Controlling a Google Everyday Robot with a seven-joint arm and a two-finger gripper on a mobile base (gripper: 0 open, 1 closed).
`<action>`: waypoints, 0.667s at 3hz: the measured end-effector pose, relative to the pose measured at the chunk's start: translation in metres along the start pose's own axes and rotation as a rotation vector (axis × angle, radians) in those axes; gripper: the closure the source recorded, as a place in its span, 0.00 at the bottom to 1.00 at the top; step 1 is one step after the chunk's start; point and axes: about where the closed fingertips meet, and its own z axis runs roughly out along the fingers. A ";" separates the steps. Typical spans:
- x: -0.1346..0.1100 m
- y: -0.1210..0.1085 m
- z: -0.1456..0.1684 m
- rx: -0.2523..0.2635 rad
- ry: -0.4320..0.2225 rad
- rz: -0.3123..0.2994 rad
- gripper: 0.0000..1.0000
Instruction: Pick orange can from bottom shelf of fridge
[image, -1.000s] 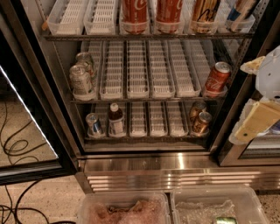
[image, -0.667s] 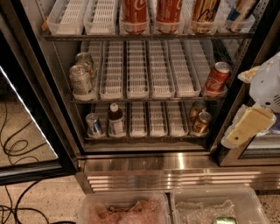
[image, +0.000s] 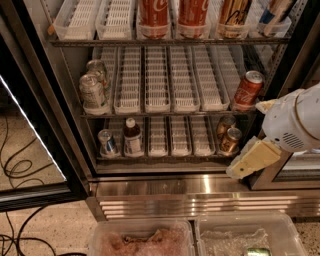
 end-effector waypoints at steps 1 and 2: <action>-0.001 0.002 0.000 0.005 -0.005 0.011 0.00; 0.009 0.008 0.022 0.021 0.001 0.081 0.00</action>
Offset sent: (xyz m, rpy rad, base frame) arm 0.0068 0.0026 -0.0694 0.0810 0.0277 -0.2217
